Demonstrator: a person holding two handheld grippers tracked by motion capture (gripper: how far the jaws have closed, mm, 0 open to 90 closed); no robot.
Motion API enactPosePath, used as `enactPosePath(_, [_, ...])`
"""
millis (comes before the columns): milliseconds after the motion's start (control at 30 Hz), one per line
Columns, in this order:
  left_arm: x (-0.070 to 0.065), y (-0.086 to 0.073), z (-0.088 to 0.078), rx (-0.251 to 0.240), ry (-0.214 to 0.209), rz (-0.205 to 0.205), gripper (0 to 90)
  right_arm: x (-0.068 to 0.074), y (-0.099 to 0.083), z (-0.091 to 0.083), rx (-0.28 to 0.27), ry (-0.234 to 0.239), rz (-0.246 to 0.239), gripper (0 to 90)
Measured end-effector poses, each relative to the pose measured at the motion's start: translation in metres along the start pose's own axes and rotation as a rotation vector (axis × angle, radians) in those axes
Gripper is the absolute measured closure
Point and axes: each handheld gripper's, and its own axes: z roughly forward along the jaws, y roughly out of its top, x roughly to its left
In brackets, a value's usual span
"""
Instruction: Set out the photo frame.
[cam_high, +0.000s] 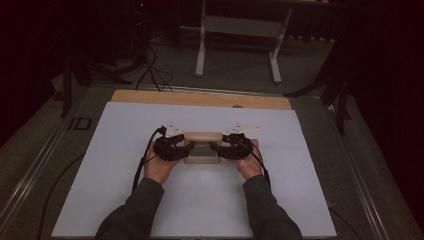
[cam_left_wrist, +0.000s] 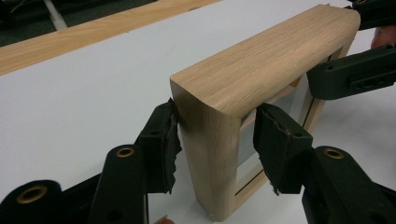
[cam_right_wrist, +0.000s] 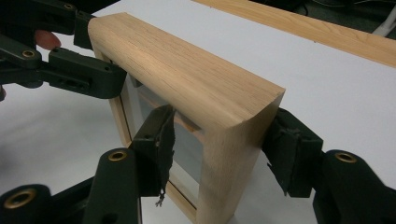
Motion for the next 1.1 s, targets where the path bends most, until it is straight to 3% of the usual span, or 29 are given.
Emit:
enactPosePath(767, [0.0058, 0.0011, 0.0075, 0.017, -0.01, -0.028, 48.0, -0.0076, 0.0007, -0.0007, -0.002, 0.01, 0.037, 41.2])
enactPosePath(1100, [0.0041, 0.0, 0.0075, 0.024, -0.008, -0.043, 49.0, -0.009, 0.0017, -0.0026, -0.011, 0.009, 0.03, 50.2])
